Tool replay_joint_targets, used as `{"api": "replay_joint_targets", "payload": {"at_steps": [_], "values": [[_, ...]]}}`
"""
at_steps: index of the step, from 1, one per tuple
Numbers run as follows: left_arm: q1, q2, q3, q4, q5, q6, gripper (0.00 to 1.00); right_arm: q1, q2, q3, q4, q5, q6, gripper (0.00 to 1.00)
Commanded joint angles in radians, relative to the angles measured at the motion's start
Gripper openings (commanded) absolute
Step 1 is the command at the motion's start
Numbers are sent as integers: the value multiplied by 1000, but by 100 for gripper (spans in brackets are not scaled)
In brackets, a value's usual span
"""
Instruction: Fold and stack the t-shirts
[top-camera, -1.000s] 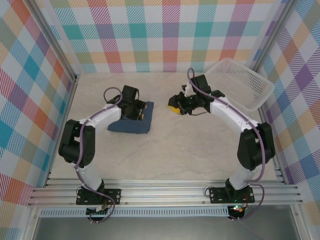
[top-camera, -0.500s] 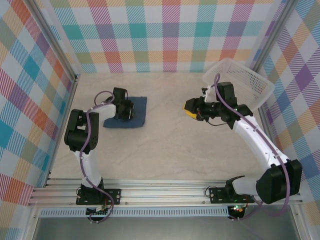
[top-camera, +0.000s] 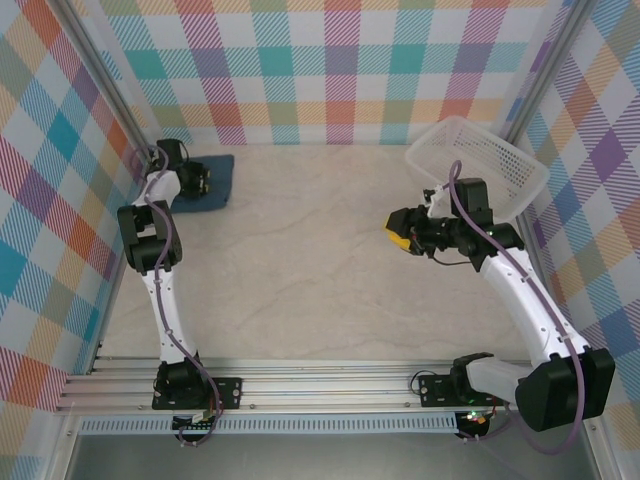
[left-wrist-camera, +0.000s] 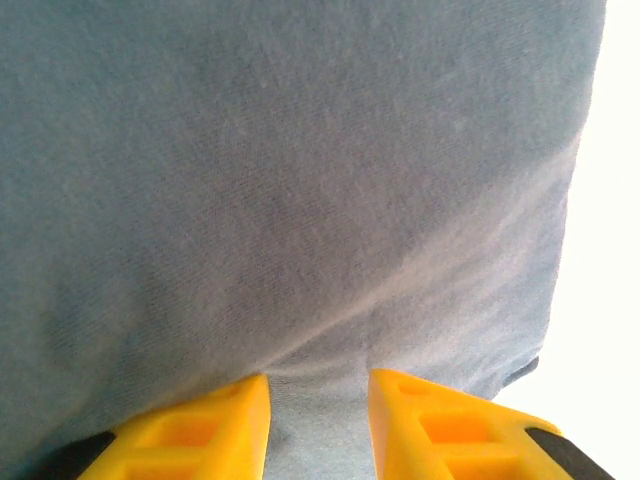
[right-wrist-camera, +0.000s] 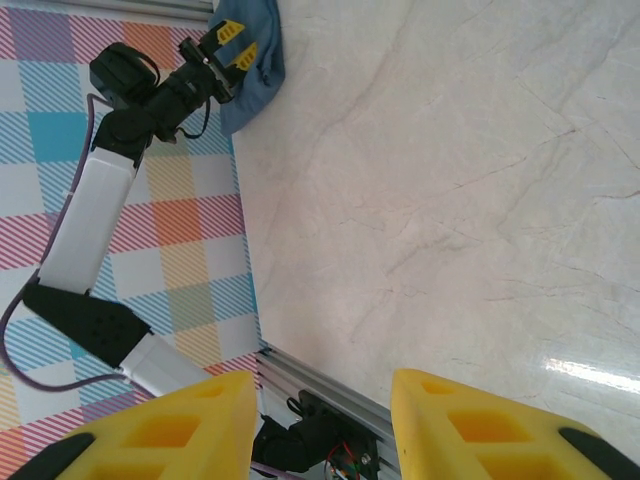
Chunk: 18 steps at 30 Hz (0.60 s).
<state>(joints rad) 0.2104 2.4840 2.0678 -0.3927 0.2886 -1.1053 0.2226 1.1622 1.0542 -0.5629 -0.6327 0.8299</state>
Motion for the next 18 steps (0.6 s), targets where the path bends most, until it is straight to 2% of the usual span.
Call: {"api": "replay_joint_targets", "payload": {"at_steps": [1, 5, 8, 15, 18], "values": [[24, 145, 130, -139, 23, 65, 32, -7, -2, 18, -12, -5, -2, 40], [27, 298, 366, -187, 100, 74, 32, -6, 20, 41, -19, -7, -7, 41], [25, 359, 455, -193, 135, 76, 32, -6, 41, 55, -19, -9, -6, 40], [26, 330, 443, -218, 126, 108, 31, -6, 74, 73, -2, -7, -11, 41], [20, 235, 397, -221, 88, 129, 41, -7, 72, 80, 7, 26, -31, 43]]}}
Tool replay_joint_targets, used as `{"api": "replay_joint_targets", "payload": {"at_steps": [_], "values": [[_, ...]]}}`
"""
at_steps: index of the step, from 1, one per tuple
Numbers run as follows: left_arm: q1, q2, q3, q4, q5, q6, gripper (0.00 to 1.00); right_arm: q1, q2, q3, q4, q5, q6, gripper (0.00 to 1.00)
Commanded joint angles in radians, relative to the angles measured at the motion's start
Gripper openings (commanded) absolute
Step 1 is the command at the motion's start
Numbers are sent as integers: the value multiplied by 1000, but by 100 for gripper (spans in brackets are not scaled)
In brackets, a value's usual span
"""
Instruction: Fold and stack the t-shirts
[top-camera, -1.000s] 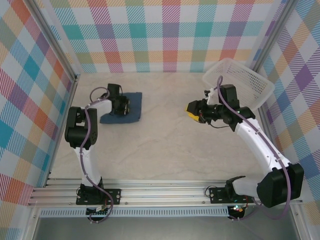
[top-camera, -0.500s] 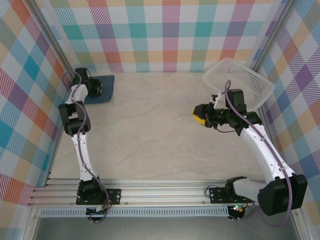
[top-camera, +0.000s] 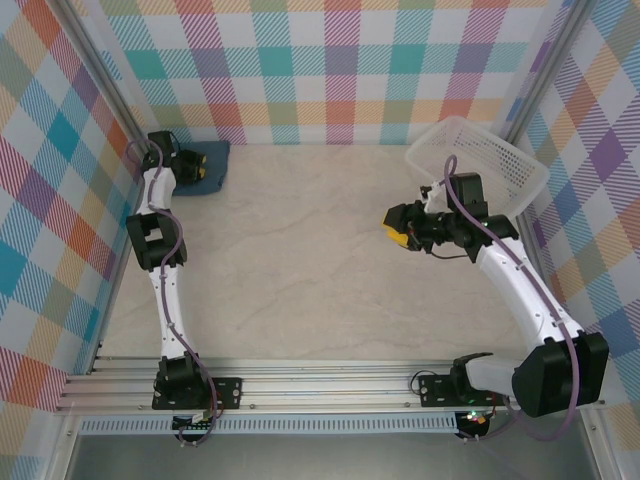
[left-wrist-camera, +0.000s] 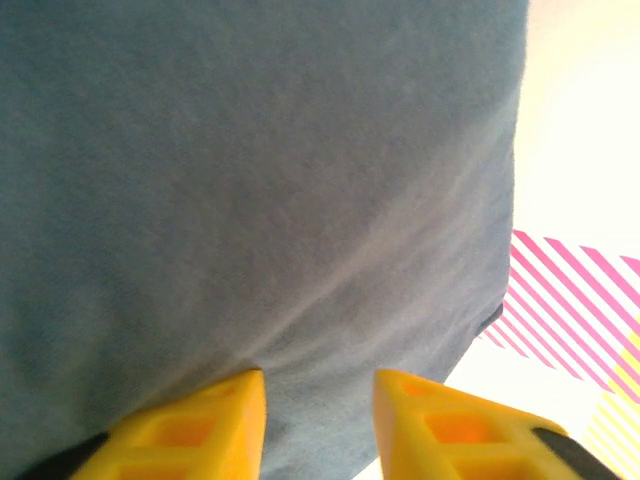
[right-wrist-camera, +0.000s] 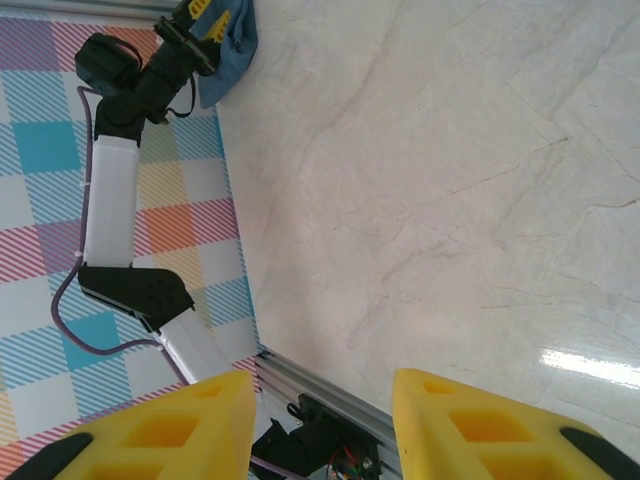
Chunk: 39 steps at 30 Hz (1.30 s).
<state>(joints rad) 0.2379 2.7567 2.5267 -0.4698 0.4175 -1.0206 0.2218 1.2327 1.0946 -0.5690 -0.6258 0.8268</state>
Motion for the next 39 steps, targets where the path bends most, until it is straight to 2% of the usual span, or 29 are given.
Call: {"api": "replay_joint_targets", "payload": {"at_steps": [1, 5, 7, 8, 10, 14, 15, 16, 19, 22, 25, 28, 31, 33, 35, 36, 39], "values": [[-7, -72, -77, -144, -59, 57, 45, -6, -3, 44, 20, 34, -34, 44], [-14, -245, -99, -183, -147, 130, 61, -7, -47, 61, 160, 112, -31, 53], [-28, -344, -138, -184, -172, 171, 85, -8, -59, 73, 244, 156, -15, 57], [-39, -411, -185, -171, -181, 190, 100, -12, -60, 83, 278, 174, -1, 62], [-60, -538, -277, -153, -197, 229, 100, -25, -49, 103, 343, 173, 40, 69], [-83, -806, -529, -120, -194, 234, 100, -49, 3, 188, 394, 103, 88, 75], [-84, -867, -586, -118, -199, 227, 100, -48, 10, 208, 390, 94, 90, 82], [-86, -939, -655, -106, -203, 222, 100, -50, 16, 226, 392, 84, 91, 99], [-87, -1140, -823, -70, -220, 242, 100, -54, 23, 281, 330, 64, 74, 100], [-93, -1280, -892, -111, -241, 330, 100, -59, 13, 316, 262, 65, 31, 100], [-119, -1413, -960, -174, -354, 423, 100, -64, -25, 311, 224, 91, -24, 100], [-121, -1539, -1089, -153, -488, 379, 100, -67, -41, 338, 143, 126, -81, 100], [-165, -1628, -1181, -148, -716, 317, 100, -66, -74, 358, 32, 262, -141, 100], [-188, -1692, -1300, -48, -710, 371, 100, -63, -98, 372, -122, 492, -157, 100], [-233, -1744, -1440, 83, -642, 515, 100, -61, -136, 317, -225, 702, -189, 99], [-283, -1768, -1495, 100, -651, 606, 100, -61, -168, 252, -227, 774, -245, 100], [-436, -1818, -1650, 90, -738, 767, 100, -60, -281, -2, -111, 884, -434, 100]]}}
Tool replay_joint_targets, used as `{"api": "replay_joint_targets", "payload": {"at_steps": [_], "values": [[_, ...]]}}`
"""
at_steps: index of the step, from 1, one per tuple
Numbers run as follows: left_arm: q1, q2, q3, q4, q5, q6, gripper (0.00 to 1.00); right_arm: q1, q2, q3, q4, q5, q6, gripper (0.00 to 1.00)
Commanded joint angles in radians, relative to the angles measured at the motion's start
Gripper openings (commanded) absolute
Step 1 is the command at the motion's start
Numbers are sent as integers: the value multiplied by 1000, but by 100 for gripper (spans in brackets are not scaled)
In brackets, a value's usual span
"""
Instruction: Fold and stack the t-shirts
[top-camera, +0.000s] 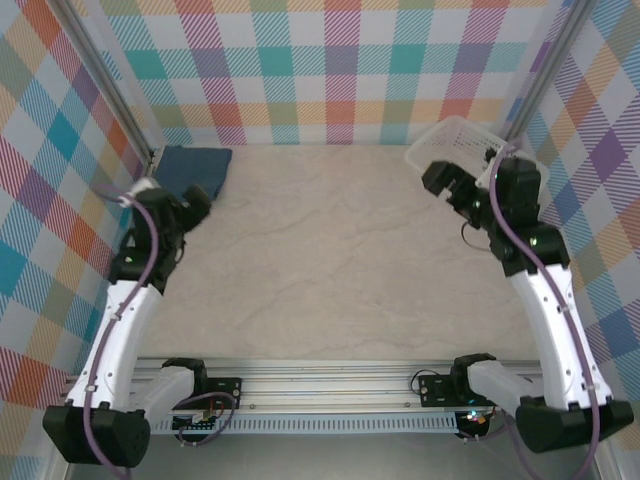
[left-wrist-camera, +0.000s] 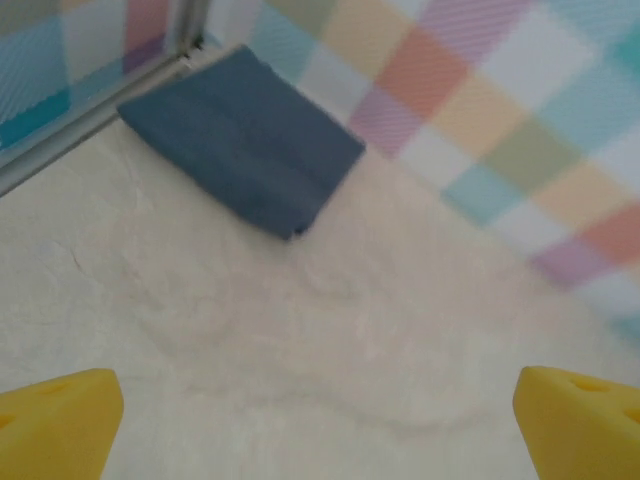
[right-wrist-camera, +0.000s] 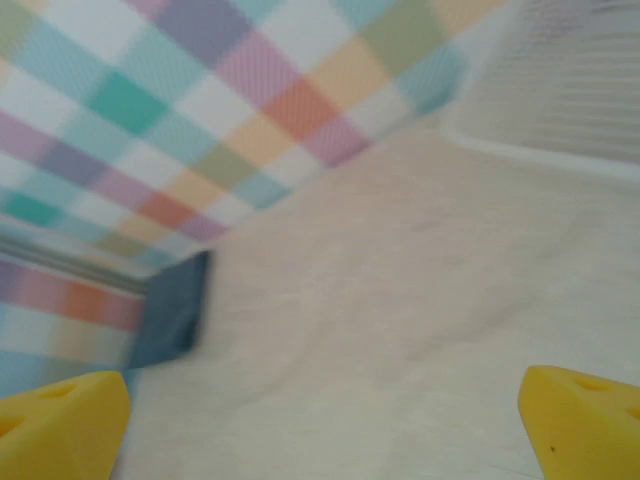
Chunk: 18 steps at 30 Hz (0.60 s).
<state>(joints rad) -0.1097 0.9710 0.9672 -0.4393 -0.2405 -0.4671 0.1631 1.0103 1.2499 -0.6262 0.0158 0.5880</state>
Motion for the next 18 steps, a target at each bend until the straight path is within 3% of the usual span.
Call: {"api": "replay_joint_targets", "payload": {"at_steps": [1, 4, 7, 13, 18], "values": [[-122, -52, -155, 81, -94, 230, 100, -1, -102, -245, -14, 290, -245, 100], [-134, -127, -368, 251, -84, 242, 100, -2, -226, -523, 206, 334, -423, 100], [-134, -106, -492, 393, -105, 263, 100, -2, -282, -716, 384, 362, -493, 100], [-104, 180, -418, 549, -127, 337, 100, -9, -115, -868, 670, 351, -563, 100], [1, 353, -425, 677, -120, 308, 100, -54, 102, -888, 923, 286, -561, 100]]}}
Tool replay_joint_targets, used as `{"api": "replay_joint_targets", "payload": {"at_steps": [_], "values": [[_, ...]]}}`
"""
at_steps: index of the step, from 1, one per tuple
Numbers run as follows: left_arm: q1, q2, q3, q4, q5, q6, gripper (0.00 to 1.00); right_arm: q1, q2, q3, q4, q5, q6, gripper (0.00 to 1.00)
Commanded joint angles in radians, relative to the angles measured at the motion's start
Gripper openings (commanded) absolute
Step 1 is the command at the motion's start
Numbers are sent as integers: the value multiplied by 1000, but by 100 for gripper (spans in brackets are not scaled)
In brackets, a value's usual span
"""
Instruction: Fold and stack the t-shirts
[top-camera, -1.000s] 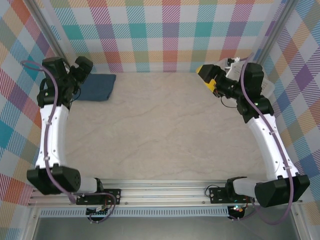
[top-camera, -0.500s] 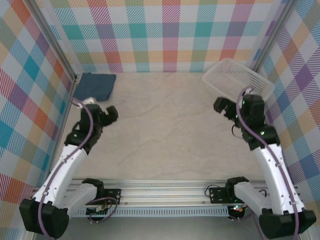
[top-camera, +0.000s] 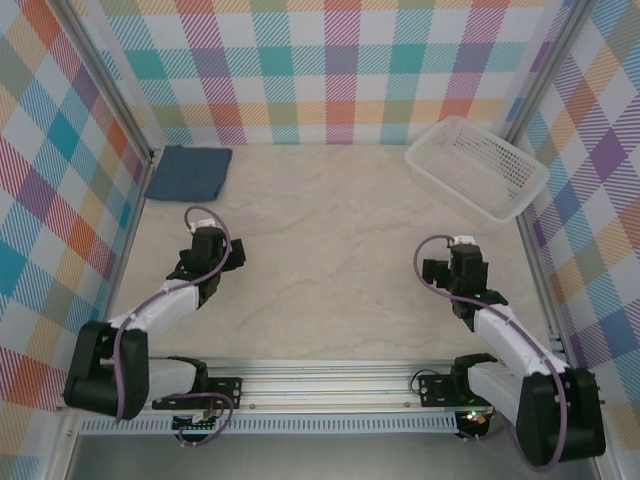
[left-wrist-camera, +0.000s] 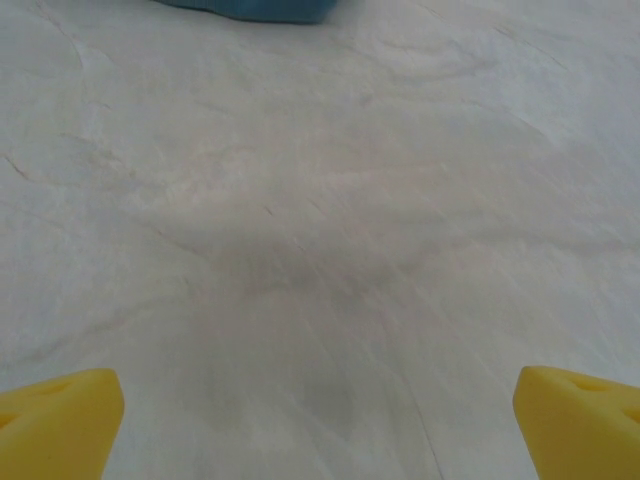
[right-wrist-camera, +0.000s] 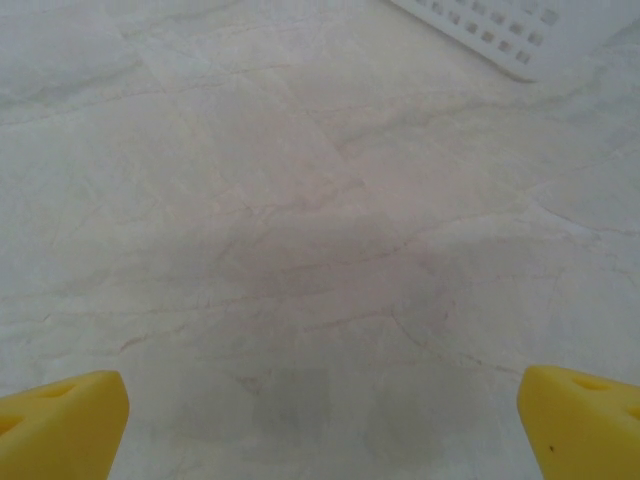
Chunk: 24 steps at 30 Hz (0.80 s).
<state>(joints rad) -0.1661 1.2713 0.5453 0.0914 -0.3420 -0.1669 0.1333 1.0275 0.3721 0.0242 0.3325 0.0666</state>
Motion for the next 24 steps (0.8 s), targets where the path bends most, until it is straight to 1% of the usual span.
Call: {"api": "replay_joint_targets", "payload": {"at_steps": [1, 2, 7, 9, 10, 12, 13, 15, 17, 18, 19, 20, 21, 22, 23, 24], "values": [[67, 63, -17, 179, -15, 6, 100, -30, 121, -6, 317, -43, -48, 100], [82, 76, -34, 227, -4, 6, 100, -37, 154, 12, 329, -53, -48, 100], [127, 129, -72, 415, 44, 8, 100, -82, 245, -2, 550, -112, -11, 100], [139, 151, -66, 451, 52, 35, 100, -89, 268, -24, 654, -131, -6, 100], [144, 164, -89, 525, 52, 48, 100, -94, 283, -34, 706, -147, 2, 100], [155, 183, -120, 596, 66, 42, 100, -96, 314, -34, 752, -175, -12, 100], [154, 174, -125, 588, 73, 45, 100, -97, 333, -40, 783, -177, -14, 100], [146, 168, -174, 678, 92, 66, 100, -109, 386, -53, 861, -182, -8, 100], [119, 190, -227, 806, 66, 92, 100, -119, 433, -53, 911, -199, -5, 100], [113, 197, -230, 818, 89, 107, 100, -119, 444, -49, 904, -216, -11, 100], [99, 226, -222, 827, 91, 127, 100, -120, 475, -56, 942, -224, -14, 100], [83, 295, -211, 884, 65, 144, 100, -119, 512, -68, 1017, -213, -13, 100], [79, 306, -184, 858, 84, 155, 100, -120, 506, -59, 1002, -207, -7, 100], [78, 282, -139, 717, 94, 151, 100, -121, 489, -43, 936, -212, -5, 100], [79, 301, -147, 772, 94, 156, 100, -121, 506, -37, 947, -215, -7, 100], [79, 296, -144, 758, 90, 154, 100, -122, 510, -25, 938, -219, -9, 100]]}}
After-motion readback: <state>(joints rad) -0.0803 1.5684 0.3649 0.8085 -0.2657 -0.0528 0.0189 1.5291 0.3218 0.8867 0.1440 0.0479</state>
